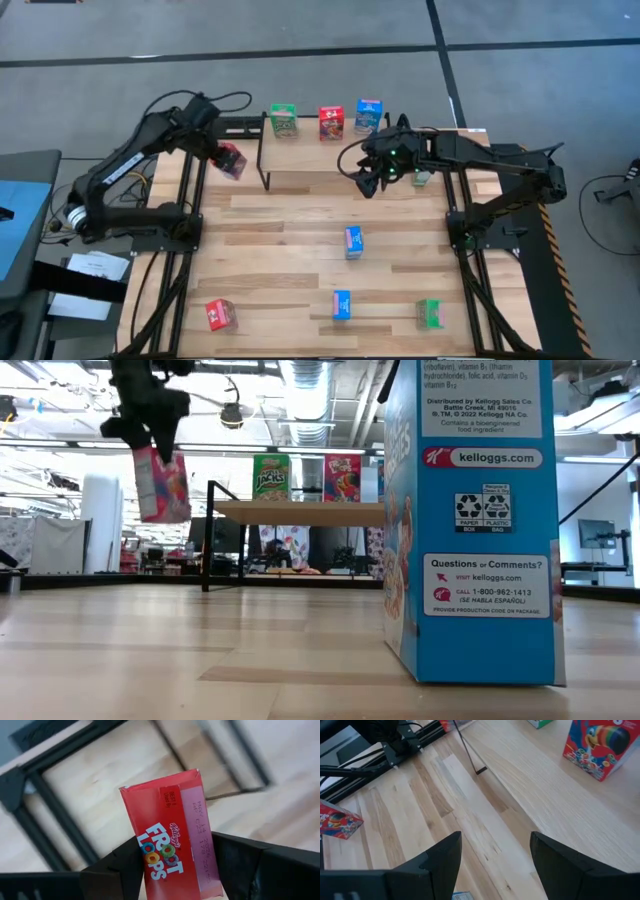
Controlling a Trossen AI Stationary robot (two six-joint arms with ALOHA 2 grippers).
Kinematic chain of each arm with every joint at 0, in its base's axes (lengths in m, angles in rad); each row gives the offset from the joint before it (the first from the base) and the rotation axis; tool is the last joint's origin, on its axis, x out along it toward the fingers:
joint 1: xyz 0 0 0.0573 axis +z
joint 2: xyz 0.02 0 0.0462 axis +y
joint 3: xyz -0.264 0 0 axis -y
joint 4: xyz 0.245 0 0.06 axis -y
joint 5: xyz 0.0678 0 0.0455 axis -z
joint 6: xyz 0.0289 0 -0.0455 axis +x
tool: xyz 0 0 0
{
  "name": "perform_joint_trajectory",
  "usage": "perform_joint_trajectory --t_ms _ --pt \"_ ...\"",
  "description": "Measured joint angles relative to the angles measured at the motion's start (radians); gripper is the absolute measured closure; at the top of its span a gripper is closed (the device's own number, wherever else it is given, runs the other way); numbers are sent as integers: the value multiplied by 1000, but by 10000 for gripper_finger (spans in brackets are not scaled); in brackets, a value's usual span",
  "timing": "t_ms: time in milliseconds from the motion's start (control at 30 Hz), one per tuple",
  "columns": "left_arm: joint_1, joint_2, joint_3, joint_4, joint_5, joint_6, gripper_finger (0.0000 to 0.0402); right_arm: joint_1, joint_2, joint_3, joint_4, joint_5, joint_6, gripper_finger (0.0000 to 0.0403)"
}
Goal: Stack cereal on shelf
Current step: Put the top red cereal box on the shelf aligned with the other red cereal box
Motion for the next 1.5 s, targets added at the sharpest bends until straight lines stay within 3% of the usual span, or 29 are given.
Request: perform_joint_trajectory --t_ms 233,467,800,1100,1500 --pt "-80 -76 31 -3 107 33 212 -2 0 0 3 -4 -10 143" --pt "-150 -124 64 -4 156 33 212 2 0 0 32 -5 -192 143" --pt "-267 -131 80 59 162 59 212 53 0 -1 163 -6 -465 143" --pt "-371 -128 80 206 162 72 212 74 0 -1 223 -5 -511 142" --pt "-464 -34 80 299 152 115 212 52 70 -1 522 -80 -620 142"
